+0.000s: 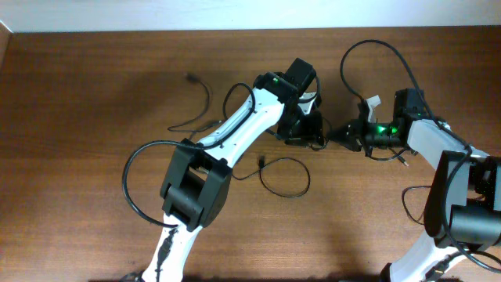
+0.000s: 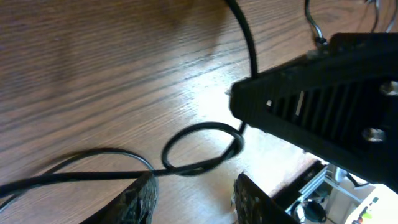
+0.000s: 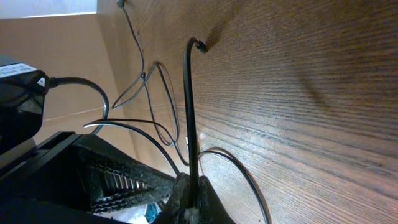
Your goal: Untangle cables
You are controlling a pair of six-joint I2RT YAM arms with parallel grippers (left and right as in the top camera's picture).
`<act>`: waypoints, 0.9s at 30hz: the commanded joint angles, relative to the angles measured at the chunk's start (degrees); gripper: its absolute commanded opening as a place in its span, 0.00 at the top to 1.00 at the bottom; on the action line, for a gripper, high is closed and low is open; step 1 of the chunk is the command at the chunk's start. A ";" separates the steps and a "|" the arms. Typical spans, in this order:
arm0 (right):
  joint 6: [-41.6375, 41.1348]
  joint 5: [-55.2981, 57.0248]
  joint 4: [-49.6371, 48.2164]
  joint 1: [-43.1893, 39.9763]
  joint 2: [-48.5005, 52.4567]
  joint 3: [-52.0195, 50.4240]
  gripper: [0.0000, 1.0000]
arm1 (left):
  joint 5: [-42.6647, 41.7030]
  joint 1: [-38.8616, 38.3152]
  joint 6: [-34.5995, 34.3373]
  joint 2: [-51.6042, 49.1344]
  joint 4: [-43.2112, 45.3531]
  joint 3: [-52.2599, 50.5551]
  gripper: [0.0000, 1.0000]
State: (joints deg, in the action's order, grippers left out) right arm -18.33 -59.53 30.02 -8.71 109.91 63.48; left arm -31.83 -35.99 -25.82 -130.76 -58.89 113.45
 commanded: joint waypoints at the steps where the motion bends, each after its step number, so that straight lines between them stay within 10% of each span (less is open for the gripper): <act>1: 1.81 -1.57 0.92 -0.31 0.61 -0.26 0.96 | -2.95 0.02 -0.50 -0.61 0.15 -0.11 0.58; 14: 2.08 -1.53 1.05 -0.31 0.61 -0.26 0.96 | 1.99 0.52 -24.79 -0.70 6.80 -0.11 0.70; 27: 3.15 -1.55 0.61 -0.31 0.61 -0.26 0.96 | -0.09 0.26 -29.03 -4.55 6.49 -0.15 0.76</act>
State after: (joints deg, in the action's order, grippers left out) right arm -16.51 -59.68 30.85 -8.71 109.91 63.48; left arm -31.07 -35.86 -53.39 -134.13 -53.04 113.45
